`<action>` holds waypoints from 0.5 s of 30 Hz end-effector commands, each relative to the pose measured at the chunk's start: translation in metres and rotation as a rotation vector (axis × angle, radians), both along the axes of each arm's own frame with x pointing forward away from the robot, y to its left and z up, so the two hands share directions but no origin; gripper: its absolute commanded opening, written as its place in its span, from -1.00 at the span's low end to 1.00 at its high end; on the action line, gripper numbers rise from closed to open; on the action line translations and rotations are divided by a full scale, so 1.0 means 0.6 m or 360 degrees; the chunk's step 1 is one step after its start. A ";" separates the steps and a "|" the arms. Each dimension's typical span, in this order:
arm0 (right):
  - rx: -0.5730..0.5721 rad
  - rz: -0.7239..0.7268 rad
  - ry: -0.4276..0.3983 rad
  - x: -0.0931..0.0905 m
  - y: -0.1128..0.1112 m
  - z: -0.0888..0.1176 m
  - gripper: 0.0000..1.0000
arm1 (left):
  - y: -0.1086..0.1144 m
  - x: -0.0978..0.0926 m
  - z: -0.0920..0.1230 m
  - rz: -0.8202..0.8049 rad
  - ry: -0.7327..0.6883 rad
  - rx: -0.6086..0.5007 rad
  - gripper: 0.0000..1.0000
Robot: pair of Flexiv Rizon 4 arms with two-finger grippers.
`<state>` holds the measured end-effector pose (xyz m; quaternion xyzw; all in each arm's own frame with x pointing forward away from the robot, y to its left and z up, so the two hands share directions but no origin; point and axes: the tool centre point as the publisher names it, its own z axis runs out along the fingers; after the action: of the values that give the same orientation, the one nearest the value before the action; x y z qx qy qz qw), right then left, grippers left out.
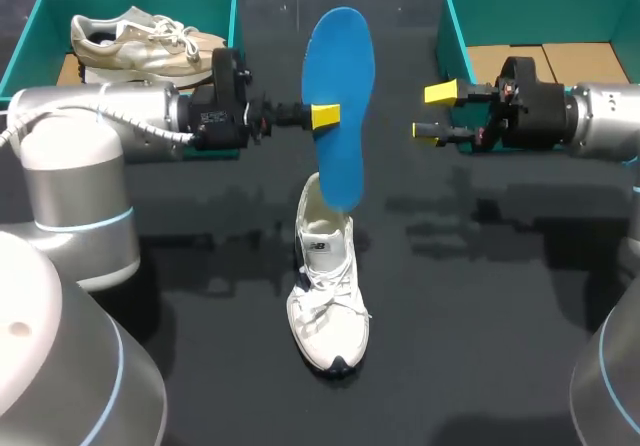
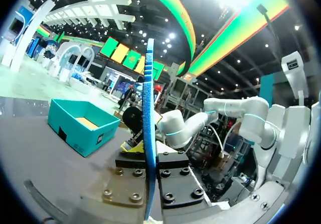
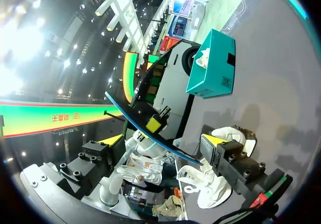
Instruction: Take the shoe out of the shoebox, open the shoe tongue, remove and reinsert the insole, then place the shoe into the shoebox
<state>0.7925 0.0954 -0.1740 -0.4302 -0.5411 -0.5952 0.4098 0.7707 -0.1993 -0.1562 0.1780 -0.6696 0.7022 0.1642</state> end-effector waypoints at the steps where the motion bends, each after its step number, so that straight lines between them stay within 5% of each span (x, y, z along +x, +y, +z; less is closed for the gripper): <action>1: -0.0003 -0.0001 0.0002 -0.001 0.000 0.000 1.00 | 0.002 0.005 0.007 0.0020 0.0229 -0.0020 -1.00; 15: -0.0003 -0.0001 0.0002 -0.001 0.000 0.000 1.00 | 0.003 0.024 0.007 0.0080 0.0946 -0.0110 -1.00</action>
<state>0.7924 0.0954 -0.1740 -0.4302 -0.5411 -0.5952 0.4098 0.7854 -0.1941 -0.1526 0.3639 -0.5760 0.6573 0.3222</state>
